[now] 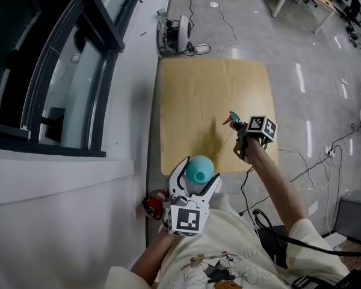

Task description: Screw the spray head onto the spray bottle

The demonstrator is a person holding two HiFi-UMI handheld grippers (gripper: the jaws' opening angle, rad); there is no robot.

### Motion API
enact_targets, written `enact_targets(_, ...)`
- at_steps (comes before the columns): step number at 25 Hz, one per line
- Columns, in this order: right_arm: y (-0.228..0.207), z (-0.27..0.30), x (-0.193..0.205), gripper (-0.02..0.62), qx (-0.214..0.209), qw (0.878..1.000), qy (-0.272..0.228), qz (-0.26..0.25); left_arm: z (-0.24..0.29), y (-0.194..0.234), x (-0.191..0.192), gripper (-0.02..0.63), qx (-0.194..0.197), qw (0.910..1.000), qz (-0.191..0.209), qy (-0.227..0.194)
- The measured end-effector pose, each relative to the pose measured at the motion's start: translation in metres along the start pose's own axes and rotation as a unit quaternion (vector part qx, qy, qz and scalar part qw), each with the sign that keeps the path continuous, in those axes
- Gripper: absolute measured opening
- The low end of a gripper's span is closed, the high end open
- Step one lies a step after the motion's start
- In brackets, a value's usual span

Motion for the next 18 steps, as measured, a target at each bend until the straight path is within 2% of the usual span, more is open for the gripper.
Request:
enact_targets(2,0.035,-0.030,0.006,0.131,-0.049,0.997,-0.026,-0.046,0.000,0.002,-0.009,0.394,0.009,0.9999,0.003,-0.007)
enact_targets(4,0.072,-0.064,0.012,0.132,-0.094,0.989,-0.054,-0.096,0.001,0.004,-0.017,0.394,0.019,0.9997,0.004,-0.016)
enact_targets(8,0.132,-0.138,0.018,0.131,-0.162,0.959,-0.117,-0.202,0.013,0.000,-0.039,0.394,0.066,0.9973,0.016,-0.025)
enact_targets(11,0.150,-0.176,0.025,0.130,-0.169,0.937,-0.155,-0.265,0.019,-0.003,-0.052,0.394,0.082,0.9961,0.027,-0.017)
enact_targets(14,0.160,-0.198,0.030,0.131,-0.176,0.922,-0.174,-0.297,0.024,-0.004,-0.062,0.394,0.084,0.9956,0.038,-0.014)
enact_targets(16,0.167,-0.206,0.034,0.131,-0.182,0.914,-0.182,-0.312,0.027,-0.002,-0.062,0.394,0.083,0.9956,0.044,0.003)
enact_targets(18,0.173,-0.214,0.035,0.132,-0.189,0.906,-0.190,-0.328,0.032,0.000,-0.061,0.394,0.077,0.9949,0.055,0.037)
Point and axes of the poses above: the fingertips, and each gripper's own axes: z forward along the fingers, y to its left, x out of its underside, the point moved 6 cm from there along -z, backward along the fingers, and after that the axes turned 13 degrees about y, right-handed, at the moved point
